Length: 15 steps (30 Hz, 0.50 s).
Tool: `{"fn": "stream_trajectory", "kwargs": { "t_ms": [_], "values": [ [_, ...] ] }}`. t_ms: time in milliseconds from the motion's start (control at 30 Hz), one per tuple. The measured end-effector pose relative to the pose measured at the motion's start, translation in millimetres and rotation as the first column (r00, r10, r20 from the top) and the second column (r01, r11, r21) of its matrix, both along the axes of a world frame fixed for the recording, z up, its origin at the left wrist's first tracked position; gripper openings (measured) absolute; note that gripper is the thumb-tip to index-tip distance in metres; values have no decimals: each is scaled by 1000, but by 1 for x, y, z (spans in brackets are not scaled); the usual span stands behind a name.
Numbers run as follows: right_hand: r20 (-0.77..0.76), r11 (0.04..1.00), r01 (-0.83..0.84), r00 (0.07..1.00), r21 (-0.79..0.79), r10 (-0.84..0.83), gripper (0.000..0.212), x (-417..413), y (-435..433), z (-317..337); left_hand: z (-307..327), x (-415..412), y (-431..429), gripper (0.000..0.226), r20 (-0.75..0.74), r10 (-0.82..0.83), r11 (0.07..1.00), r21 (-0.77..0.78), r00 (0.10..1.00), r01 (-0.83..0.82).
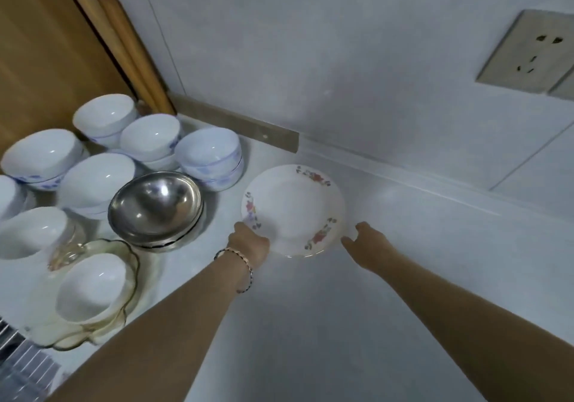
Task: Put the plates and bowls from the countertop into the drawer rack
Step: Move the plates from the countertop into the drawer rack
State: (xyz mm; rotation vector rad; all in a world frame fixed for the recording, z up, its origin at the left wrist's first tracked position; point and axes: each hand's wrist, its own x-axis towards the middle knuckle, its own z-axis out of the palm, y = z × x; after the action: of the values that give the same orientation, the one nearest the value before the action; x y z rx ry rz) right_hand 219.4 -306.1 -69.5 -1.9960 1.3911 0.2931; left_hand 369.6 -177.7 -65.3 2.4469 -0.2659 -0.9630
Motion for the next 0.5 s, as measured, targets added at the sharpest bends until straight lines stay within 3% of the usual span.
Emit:
{"fn": "stream_trajectory", "kwargs": {
  "t_ms": [100,167,267,500],
  "values": [
    [159,969,212,960,127,-231,57,26,-29,-23,-26,16,-17,44,-3,118,993,-3,993,-118],
    [240,938,274,916,212,-322,47,37,-39,-36,-39,24,-23,41,-19,194,980,-49,981,-195],
    [283,930,278,897,239,-341,30,44,-45,-45,-55,35,-26,39,-97,301,938,-152,949,-313],
    [308,906,351,857,236,-413,25,40,-36,-46,-63,40,-13,41,-219,342,889,-241,914,-390]
  ]
}}
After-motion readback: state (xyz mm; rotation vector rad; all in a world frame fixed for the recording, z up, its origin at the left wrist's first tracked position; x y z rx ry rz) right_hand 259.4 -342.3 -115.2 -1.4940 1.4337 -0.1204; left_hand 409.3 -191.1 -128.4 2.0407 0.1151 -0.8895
